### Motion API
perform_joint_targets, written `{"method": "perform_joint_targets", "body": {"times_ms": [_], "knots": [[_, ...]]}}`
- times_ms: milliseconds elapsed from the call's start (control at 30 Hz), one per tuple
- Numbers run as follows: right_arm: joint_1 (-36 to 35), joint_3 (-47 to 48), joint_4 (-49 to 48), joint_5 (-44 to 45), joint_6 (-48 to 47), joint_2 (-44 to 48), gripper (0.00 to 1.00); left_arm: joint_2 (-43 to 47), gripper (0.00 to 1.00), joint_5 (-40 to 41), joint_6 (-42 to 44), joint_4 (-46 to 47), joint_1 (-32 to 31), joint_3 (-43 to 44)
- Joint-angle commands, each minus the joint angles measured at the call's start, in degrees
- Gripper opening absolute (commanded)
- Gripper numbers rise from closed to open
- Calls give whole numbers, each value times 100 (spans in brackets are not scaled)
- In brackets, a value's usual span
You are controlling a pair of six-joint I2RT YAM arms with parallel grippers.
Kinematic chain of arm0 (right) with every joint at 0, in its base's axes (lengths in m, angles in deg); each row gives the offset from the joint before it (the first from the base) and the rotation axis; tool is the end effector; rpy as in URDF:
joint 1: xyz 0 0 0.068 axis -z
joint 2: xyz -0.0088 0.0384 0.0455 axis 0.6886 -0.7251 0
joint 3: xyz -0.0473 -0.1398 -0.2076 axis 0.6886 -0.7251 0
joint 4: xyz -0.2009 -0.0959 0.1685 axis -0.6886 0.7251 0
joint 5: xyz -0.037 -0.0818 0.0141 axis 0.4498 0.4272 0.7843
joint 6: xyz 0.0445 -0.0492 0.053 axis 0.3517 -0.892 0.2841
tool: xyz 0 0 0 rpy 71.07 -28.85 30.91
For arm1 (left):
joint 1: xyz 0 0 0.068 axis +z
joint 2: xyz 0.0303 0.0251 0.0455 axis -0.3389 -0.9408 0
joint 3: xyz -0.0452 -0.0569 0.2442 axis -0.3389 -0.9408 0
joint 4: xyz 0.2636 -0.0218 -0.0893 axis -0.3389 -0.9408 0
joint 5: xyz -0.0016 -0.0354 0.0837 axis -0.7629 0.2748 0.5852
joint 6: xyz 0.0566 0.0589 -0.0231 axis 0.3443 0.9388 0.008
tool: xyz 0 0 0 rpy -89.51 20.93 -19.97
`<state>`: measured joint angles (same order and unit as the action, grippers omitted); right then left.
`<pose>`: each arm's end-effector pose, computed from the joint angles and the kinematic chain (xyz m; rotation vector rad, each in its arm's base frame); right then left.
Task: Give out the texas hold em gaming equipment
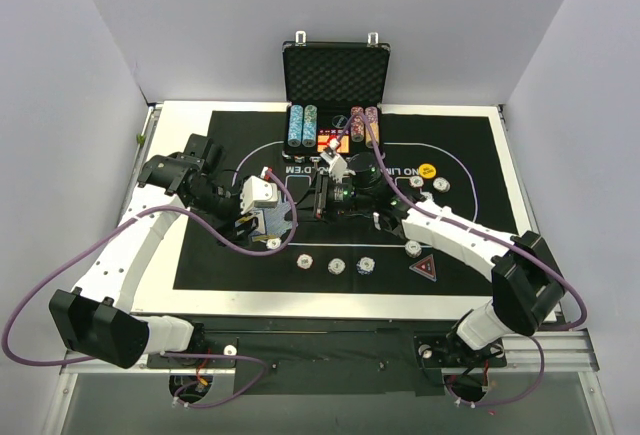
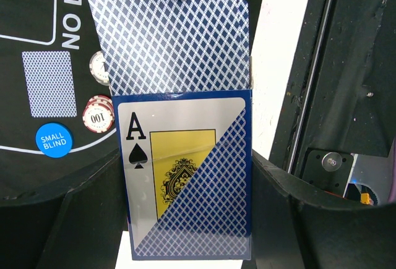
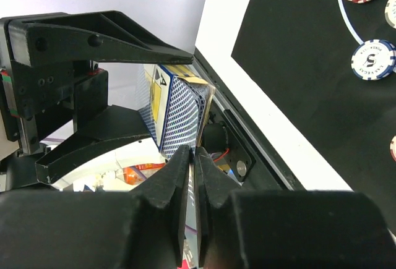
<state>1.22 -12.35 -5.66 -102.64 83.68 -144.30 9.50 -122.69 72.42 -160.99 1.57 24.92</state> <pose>0.2603 0.3017 0.2662 -0.3224 2.0885 1.7911 0.2333 -0.1200 0.2912 1.6921 1.9787 -0.5959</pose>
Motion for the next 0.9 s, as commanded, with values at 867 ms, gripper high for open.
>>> {"method": "perform_joint_targets", "body": {"times_ms": [867], "knots": [[2964,-287,852,559,-581,686,0,80,4,-269,12,142,-13,275]]}}
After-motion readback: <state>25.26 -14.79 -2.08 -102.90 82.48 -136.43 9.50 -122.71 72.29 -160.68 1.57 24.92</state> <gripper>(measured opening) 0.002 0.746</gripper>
